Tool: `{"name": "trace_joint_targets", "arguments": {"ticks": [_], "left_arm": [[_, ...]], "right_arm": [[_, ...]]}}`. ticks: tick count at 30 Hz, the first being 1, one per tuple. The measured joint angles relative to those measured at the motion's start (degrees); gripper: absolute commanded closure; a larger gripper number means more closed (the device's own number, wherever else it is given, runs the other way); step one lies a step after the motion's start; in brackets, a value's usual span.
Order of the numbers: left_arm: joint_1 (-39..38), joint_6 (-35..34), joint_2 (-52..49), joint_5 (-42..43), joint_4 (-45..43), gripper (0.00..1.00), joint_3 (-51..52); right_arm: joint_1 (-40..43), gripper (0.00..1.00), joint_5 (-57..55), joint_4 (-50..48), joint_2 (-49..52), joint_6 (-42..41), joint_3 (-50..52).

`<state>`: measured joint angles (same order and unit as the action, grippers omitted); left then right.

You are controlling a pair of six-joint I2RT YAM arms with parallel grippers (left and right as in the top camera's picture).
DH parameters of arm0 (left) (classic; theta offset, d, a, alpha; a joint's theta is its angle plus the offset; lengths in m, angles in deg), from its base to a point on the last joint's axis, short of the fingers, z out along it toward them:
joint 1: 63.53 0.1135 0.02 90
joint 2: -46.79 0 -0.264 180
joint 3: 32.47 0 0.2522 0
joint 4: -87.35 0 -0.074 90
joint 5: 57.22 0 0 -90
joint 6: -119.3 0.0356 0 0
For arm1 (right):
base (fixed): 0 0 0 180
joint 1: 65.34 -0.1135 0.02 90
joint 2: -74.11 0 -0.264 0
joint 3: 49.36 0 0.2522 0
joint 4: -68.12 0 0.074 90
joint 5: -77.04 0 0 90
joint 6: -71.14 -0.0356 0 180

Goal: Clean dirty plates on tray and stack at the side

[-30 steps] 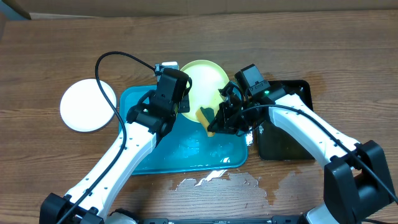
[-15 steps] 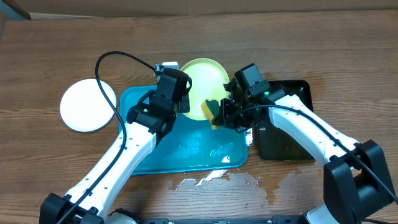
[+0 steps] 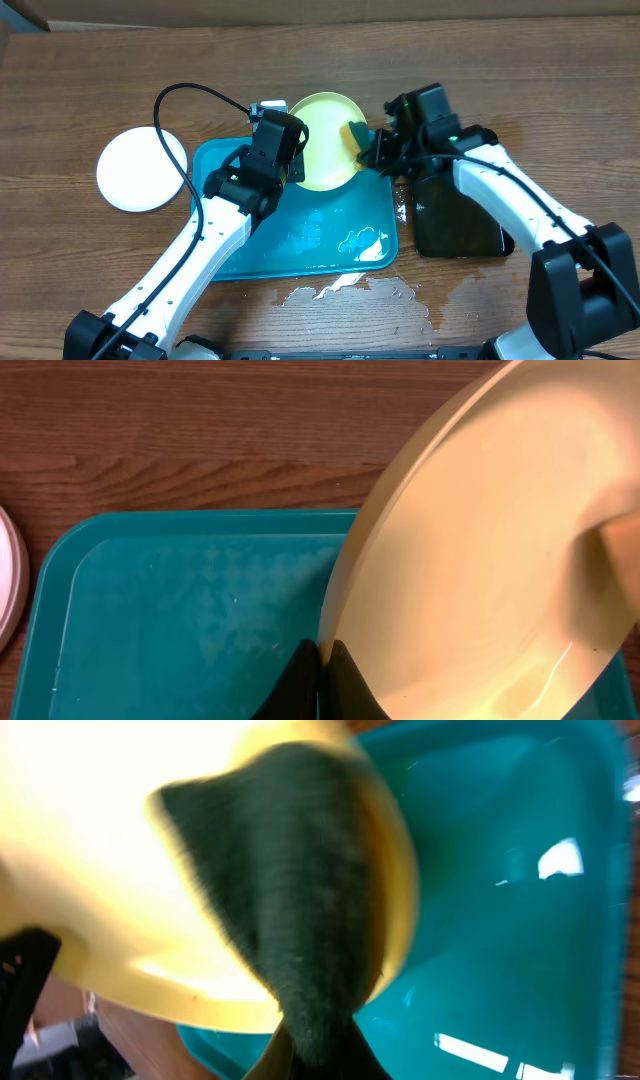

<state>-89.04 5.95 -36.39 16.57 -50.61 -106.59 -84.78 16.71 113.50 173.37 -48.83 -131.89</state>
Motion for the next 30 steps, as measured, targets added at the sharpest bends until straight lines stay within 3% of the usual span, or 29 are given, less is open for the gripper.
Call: {"name": "trace_joint_targets", "arguments": {"ticks": [6,11,17,24,30], "left_arm": [[0.0,0.11,0.02,-4.2,1.9,0.96,0.0],[0.0,1.03,0.96,-13.0,4.46,0.96,0.0],[-2.14,1.29,6.05,-26.49,10.16,0.96,0.0],[-13.6,0.94,12.66,-42.93,13.92,0.96,0.0],[-17.94,-0.5,12.81,-50.56,15.52,0.96,0.0]], "right_arm": [[6.95,0.96,6.78,1.07,-0.02,1.55,-0.02],[11.32,0.96,8.41,5.51,-0.52,2.4,-0.04],[13.05,0.96,1.77,14.43,-0.9,2.99,-0.11],[13.03,0.93,-8.87,19.41,-0.96,3.06,-0.11],[13.03,0.93,-15.91,21.68,-0.96,3.06,-0.11]]}}
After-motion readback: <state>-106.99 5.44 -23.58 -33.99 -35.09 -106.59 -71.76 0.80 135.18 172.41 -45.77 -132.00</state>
